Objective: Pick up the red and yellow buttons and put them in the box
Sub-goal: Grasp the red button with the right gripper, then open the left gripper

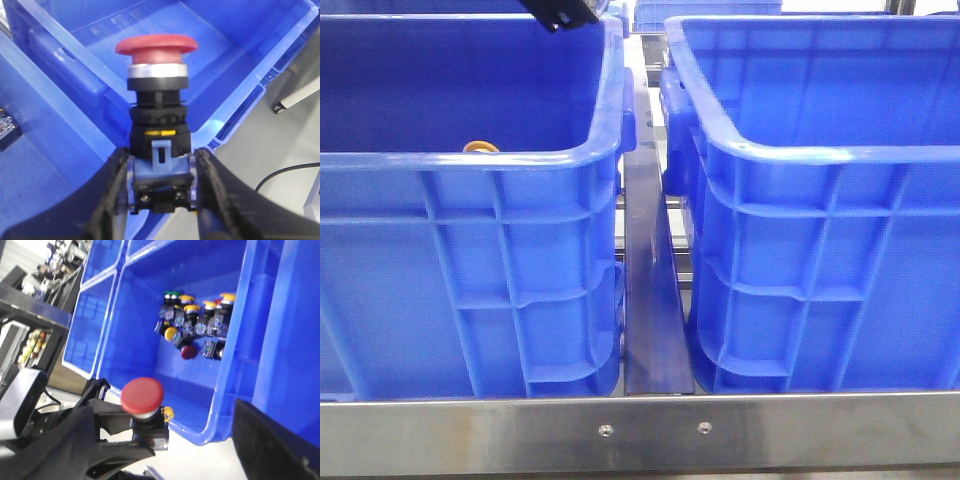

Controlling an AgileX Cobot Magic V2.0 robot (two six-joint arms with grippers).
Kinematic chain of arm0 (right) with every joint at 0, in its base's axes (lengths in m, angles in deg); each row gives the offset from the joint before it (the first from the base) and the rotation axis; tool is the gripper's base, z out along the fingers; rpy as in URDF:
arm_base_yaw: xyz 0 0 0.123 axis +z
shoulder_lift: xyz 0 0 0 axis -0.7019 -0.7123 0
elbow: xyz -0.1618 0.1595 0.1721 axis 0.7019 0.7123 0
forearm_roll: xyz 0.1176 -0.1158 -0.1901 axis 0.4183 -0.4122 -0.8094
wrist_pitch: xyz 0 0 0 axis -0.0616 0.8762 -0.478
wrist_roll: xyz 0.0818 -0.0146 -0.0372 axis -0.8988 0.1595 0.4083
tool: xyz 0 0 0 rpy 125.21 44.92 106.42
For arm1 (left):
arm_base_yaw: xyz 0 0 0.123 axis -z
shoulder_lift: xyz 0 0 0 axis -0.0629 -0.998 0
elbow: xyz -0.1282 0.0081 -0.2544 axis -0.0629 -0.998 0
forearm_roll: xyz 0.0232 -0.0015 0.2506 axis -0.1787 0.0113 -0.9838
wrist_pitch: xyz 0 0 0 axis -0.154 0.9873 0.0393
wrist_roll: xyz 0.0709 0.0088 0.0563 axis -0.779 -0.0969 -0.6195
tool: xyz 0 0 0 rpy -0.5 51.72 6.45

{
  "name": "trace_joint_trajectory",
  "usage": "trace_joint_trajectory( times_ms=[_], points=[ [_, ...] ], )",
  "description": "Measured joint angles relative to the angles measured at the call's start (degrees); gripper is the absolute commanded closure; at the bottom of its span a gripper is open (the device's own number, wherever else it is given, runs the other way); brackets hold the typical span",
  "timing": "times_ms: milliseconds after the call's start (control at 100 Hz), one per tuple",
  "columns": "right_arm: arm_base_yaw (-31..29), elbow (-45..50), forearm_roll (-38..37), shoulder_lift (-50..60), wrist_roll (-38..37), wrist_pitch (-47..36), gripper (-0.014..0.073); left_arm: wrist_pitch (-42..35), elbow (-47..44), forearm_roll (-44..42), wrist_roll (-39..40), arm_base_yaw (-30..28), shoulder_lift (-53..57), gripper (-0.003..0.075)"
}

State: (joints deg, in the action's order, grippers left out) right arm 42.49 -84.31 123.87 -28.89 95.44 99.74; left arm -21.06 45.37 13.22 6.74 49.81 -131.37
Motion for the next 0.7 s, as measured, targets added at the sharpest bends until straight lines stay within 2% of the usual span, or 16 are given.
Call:
trace_joint_trajectory(
  times_ms=[440, 700],
  points=[
    [14.91, -7.17, 0.0, -14.35, 1.81, -0.14, 0.0017, 0.0, 0.0, 0.0, 0.0, 0.0, 0.0, 0.0641],
    [20.48, -8.92, 0.0, -17.88, 2.16, -1.23, 0.0022, 0.0, 0.0, 0.0, 0.0, 0.0, 0.0, 0.0641]
  ],
)
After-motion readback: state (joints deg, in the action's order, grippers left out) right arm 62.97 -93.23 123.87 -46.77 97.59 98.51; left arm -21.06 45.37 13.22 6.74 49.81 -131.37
